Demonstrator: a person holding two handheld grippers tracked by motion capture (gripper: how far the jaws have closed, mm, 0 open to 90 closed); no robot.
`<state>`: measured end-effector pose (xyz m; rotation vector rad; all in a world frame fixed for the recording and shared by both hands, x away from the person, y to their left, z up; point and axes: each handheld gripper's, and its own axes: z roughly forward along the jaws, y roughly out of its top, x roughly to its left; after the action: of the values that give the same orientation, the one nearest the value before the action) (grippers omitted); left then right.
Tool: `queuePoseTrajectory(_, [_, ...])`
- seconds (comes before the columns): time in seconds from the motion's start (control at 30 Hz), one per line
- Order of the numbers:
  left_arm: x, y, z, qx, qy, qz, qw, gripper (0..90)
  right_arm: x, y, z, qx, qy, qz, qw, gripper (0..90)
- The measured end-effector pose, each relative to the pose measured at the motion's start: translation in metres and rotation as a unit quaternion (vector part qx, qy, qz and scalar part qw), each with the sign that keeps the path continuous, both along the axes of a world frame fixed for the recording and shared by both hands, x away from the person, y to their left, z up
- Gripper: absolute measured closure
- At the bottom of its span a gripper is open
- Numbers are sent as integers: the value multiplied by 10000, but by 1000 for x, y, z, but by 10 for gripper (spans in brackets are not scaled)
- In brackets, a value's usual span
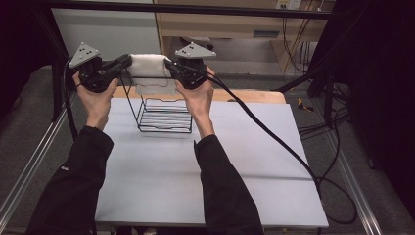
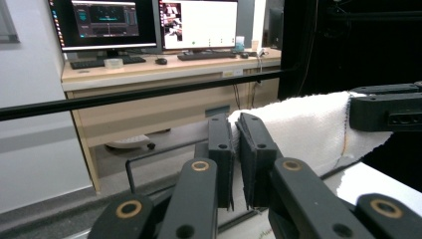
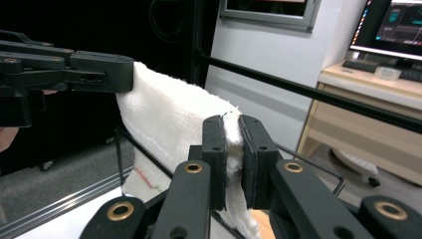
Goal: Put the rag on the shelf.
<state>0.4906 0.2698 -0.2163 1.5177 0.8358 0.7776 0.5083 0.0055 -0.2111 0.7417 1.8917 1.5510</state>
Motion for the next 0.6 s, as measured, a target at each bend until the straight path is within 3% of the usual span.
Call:
queuePoseTrajectory(0.3, [-12, 1, -7, 191, 216, -126, 9995, 836, -10, -4, -6, -183, 175, 198, 9995, 820])
queuePoseTrajectory(0.47, [-23, 3, -12, 348, 287, -147, 9989, 830, -18, -3, -10, -412, 186, 288, 9986, 819])
queuePoseTrajectory(0.6, [-27, 5, -17, 338, 372, -184, 9986, 826, -22, -2, -13, -470, 194, 341, 9981, 819])
